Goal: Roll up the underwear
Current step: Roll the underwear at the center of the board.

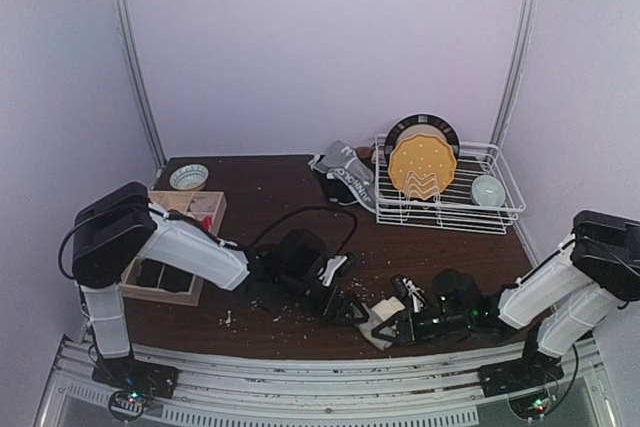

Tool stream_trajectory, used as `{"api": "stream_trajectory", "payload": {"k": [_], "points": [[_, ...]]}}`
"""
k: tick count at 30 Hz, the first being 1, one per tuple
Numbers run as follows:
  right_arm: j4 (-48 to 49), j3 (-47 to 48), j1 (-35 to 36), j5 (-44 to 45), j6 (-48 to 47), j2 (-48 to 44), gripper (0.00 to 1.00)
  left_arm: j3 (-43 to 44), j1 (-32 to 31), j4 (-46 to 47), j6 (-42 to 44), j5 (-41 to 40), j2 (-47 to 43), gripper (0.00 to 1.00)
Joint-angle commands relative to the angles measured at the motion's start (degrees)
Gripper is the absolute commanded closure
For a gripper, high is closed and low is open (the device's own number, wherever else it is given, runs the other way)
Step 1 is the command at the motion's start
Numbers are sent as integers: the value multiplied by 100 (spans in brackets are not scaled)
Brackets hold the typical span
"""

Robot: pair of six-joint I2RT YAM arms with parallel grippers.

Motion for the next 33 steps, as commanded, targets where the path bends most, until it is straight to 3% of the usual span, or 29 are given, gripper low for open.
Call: {"api": "stream_trajectory", "payload": {"k": [1, 7, 11, 13, 17, 18, 21, 22, 24, 28, 33], "points": [[828, -265, -54, -391, 596, 437, 100, 215, 17, 508, -28, 426, 176, 26], [2613, -489, -201, -692, 1113, 1464, 100, 457, 17, 874, -175, 948, 626, 52], [4011, -594, -257, -856, 1482, 2440, 100, 490, 17, 967, -226, 1019, 766, 61], [4079, -535, -252, -889, 1475, 2690, 100, 479, 17, 962, -222, 1071, 789, 66], [4066, -497, -253, -905, 1390, 2656, 100, 525, 17, 808, -149, 1155, 824, 98], [4038, -494, -252, -918, 1381, 2608, 100, 546, 17, 731, -133, 1135, 823, 100], [3788, -425, -232, -894, 1277, 2427, 100, 660, 40, 294, -109, 958, 785, 100], [3695, -435, -223, -870, 1236, 2331, 93, 682, 69, 54, -126, 850, 752, 100], [3292, -400, -172, -794, 1085, 2033, 68, 699, 145, -459, -108, 662, 665, 100], [1513, -115, 91, -398, 421, 1034, 47, 721, 227, -1503, 202, 319, 451, 100], [-1071, 407, 461, 510, -381, -237, 38, 824, 228, -2308, 370, 119, 344, 100]]}}
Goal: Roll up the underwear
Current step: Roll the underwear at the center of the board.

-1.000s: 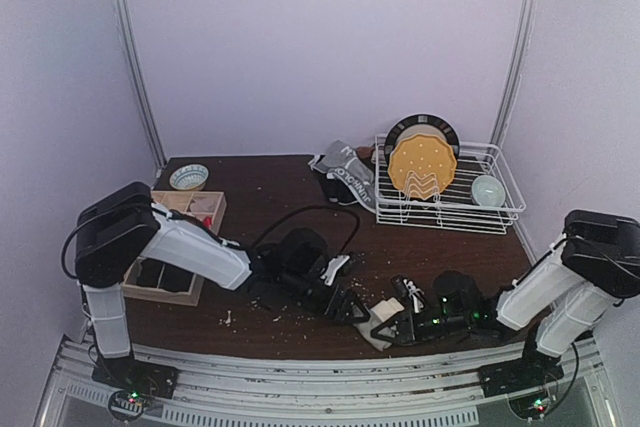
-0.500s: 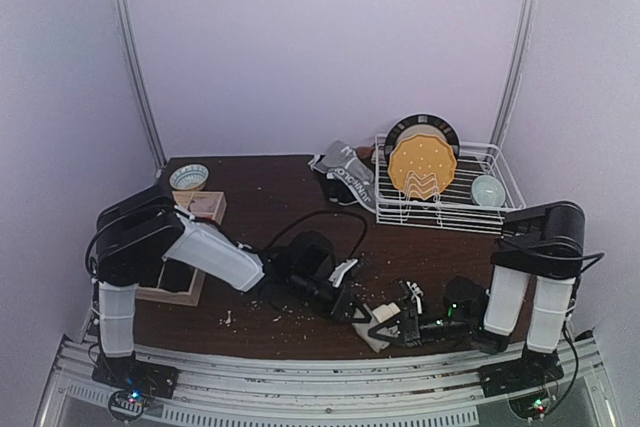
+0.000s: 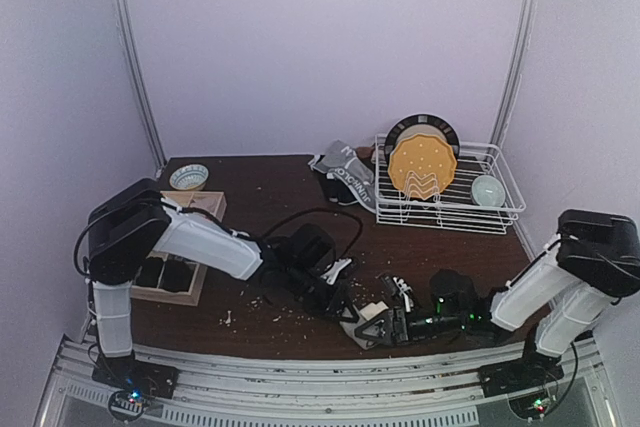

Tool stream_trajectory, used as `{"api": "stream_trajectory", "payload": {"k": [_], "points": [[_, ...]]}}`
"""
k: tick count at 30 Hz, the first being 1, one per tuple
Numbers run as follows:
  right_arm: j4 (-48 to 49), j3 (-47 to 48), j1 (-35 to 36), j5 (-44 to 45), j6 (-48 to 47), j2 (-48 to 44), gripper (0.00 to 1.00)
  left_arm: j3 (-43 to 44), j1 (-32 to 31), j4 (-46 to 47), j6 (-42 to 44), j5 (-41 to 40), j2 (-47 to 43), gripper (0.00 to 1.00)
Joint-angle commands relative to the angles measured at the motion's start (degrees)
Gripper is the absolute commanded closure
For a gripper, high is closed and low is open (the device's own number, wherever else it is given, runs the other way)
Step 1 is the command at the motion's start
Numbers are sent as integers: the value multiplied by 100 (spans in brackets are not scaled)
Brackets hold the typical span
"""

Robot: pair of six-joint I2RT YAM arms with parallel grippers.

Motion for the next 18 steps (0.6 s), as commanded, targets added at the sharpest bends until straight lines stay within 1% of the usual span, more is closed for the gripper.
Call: {"api": "stream_trajectory", "payload": {"k": [1, 5, 7, 9, 11, 14, 18], "points": [[-2884, 404, 300, 1108, -941, -1012, 37, 101, 46, -1282, 311, -431, -142, 100], [-4702, 912, 855, 2493, -1475, -2088, 35, 316, 38, -1717, 446, -420, -70, 100], [-5366, 1094, 1097, 3042, -1632, -2468, 34, 423, 37, -1879, 492, -419, -40, 100], [-5848, 1296, 1293, 3389, -1812, -2651, 33, 529, 37, -2030, 551, -394, 16, 100], [-6281, 1584, 1497, 3679, -2024, -2565, 34, 663, 37, -2194, 586, -333, 122, 100], [-6729, 2083, 1861, 4099, -2386, -2113, 36, 880, 29, -2424, 613, -209, 298, 100], [-6758, 2616, 2180, 4484, -2754, -1348, 40, 981, 30, -2510, 573, -41, 456, 100]]}}
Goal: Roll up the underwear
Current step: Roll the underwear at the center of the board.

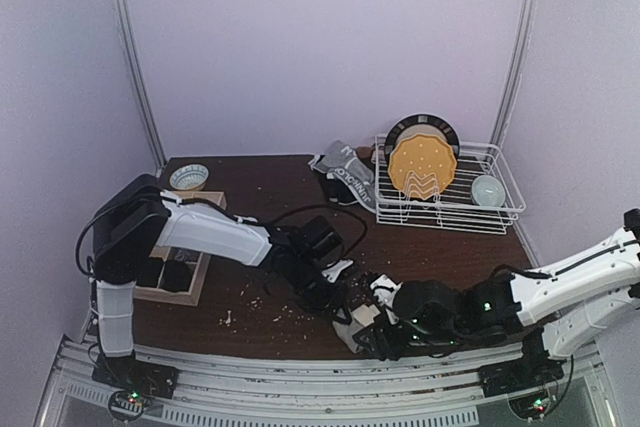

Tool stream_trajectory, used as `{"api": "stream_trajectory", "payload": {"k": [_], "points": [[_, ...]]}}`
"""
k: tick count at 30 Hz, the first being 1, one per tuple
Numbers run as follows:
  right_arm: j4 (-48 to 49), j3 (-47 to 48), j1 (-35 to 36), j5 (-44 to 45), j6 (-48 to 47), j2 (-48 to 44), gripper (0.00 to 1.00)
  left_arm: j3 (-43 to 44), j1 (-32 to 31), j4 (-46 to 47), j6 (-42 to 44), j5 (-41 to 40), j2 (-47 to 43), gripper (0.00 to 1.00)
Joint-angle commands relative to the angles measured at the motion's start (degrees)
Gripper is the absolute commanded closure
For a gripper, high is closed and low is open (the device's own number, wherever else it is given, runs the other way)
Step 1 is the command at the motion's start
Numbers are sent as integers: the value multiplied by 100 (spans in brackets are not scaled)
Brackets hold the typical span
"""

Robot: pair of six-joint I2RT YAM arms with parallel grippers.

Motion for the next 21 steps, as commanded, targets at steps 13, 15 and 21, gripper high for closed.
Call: {"api": "stream_trajectory", "payload": {"k": [13, 15, 21], "points": [[-675, 1118, 408, 1233, -1023, 2044, 45, 307, 33, -445, 20, 403, 585, 100], [-796, 1106, 412, 1295, -894, 2204, 49, 321, 29, -453, 32, 426, 587, 100], [-1356, 1005, 413, 1548, -131, 2592, 86, 291, 33, -399, 0, 468, 535, 100]]}}
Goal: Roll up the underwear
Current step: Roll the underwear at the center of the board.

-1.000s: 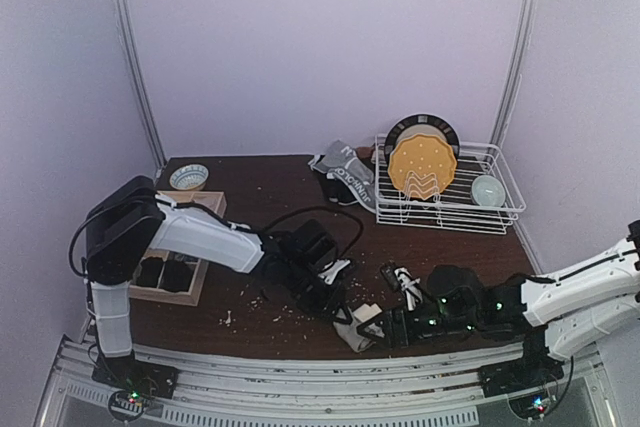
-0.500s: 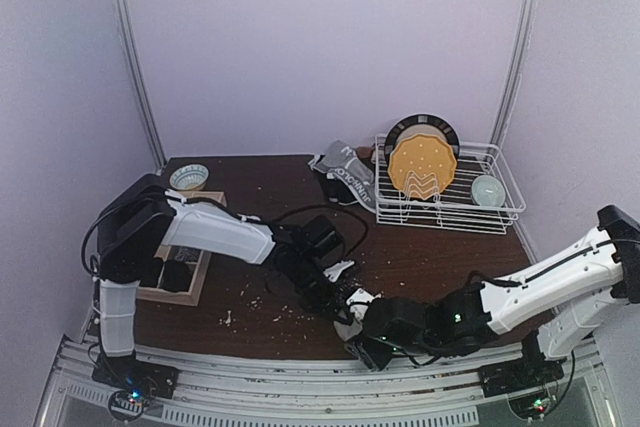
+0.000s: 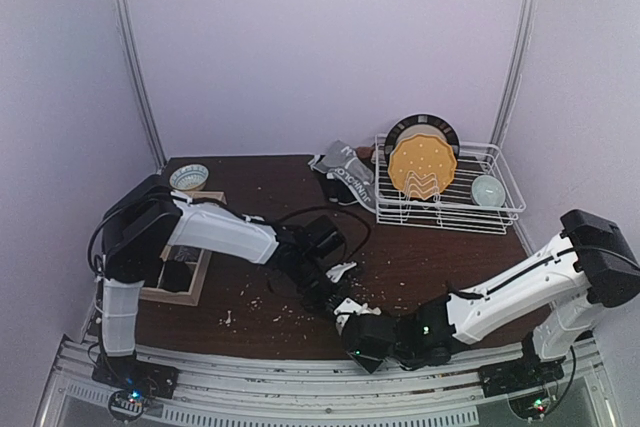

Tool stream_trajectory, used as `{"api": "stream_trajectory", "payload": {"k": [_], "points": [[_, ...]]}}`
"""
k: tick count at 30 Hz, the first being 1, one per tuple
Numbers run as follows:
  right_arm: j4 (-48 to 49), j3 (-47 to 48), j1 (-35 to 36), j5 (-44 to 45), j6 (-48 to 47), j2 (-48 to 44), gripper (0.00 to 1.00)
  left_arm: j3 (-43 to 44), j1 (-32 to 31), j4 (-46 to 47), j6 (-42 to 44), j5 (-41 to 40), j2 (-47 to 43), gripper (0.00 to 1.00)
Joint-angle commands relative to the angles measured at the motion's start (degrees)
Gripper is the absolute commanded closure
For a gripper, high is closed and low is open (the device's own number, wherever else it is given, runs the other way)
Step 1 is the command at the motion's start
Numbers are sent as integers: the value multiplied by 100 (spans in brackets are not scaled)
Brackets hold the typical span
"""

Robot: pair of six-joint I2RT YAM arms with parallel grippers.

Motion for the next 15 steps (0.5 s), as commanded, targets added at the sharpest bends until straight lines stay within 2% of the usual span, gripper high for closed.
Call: {"api": "stream_trajectory", "payload": {"k": [1, 3, 6, 8, 9, 10, 11, 15], "points": [[-880, -146, -10, 240, 670, 332, 90, -65, -43, -182, -39, -123, 162, 100], [-794, -291, -10, 181, 777, 232, 98, -167, -43, -68, -128, -233, 37, 100], [-395, -632, -69, -95, 876, -136, 100, -449, -36, 210, -325, -484, -299, 61], [6, -880, -157, -479, 934, -372, 100, -664, -35, 352, -394, -716, -642, 38], [219, -1029, -220, -661, 965, -499, 100, -786, -35, 439, -435, -864, -750, 24], [444, -1165, -291, -859, 1006, -617, 100, -929, -35, 539, -470, -1011, -1003, 6], [704, -1323, -389, -1109, 1023, -746, 100, -1096, -35, 696, -499, -1154, -1207, 3], [1847, -1985, -851, -2061, 1262, -1222, 100, -1898, -64, 1615, -677, -1736, -1997, 2]]}}
